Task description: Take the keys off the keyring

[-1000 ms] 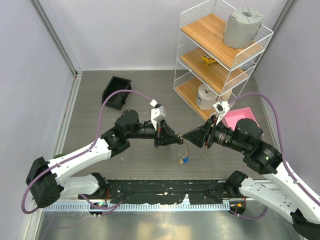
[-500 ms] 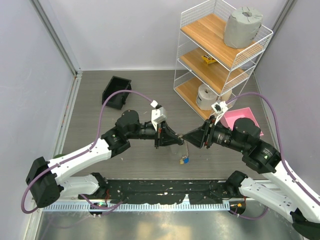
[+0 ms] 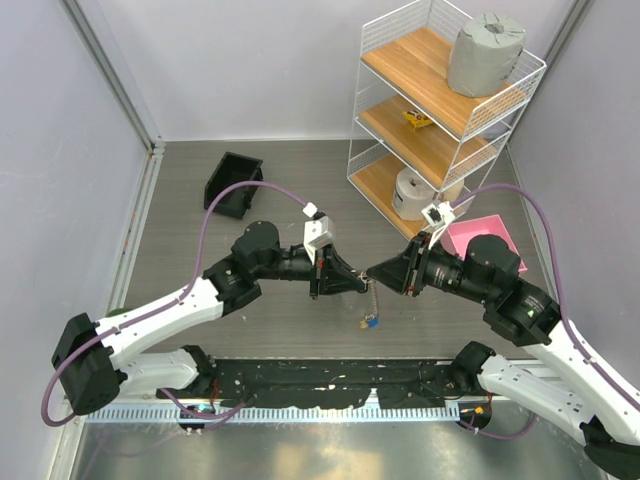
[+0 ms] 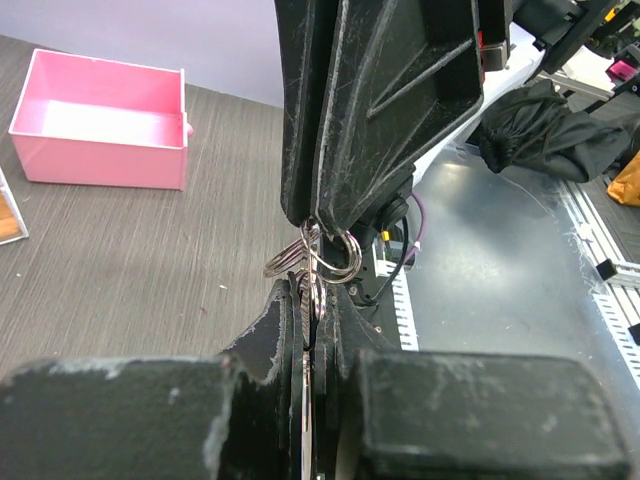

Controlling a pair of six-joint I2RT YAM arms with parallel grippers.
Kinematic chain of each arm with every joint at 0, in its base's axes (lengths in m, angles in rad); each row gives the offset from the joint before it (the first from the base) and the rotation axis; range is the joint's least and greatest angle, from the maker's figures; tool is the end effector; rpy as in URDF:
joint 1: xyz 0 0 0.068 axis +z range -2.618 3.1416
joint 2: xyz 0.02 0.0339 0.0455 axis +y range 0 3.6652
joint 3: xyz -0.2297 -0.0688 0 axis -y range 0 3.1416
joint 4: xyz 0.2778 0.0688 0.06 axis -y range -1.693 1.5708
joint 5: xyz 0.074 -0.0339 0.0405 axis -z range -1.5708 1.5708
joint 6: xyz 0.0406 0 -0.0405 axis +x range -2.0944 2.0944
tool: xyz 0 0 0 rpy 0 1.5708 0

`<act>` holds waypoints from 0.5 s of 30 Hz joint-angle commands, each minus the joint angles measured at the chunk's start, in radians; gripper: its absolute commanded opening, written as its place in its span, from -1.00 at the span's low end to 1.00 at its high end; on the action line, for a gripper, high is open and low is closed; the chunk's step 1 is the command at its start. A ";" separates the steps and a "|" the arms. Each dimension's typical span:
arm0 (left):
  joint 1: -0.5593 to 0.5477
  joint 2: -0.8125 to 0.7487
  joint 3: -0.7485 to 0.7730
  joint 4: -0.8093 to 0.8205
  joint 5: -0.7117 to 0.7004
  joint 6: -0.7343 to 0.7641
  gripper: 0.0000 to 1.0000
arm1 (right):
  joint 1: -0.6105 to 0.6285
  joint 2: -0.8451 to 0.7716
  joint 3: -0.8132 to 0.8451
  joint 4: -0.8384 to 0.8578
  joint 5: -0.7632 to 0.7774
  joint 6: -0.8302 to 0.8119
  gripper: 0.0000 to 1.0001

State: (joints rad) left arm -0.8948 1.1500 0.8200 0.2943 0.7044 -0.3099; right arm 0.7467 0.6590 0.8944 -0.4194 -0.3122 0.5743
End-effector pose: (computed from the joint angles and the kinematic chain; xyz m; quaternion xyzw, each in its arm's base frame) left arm 0.1755 -0.2608 0.2862 0.4241 0.5777 -0.5738 0.3964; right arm 0.1422 0.1486 0.3567 -0.1644 0.7484 0.4818 0.4252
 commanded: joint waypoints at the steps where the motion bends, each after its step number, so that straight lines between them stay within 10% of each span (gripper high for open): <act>1: -0.004 -0.007 0.021 0.052 0.003 0.002 -1.00 | 0.006 -0.013 0.026 0.048 -0.024 0.012 -0.63; 15: -0.026 -0.004 0.028 -0.004 -0.028 0.057 -1.00 | 0.006 -0.030 0.040 0.036 -0.002 0.019 -0.89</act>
State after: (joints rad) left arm -0.9092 1.1500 0.8204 0.2920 0.7059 -0.2993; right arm 0.7471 0.6453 0.8944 -0.4202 -0.3119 0.5785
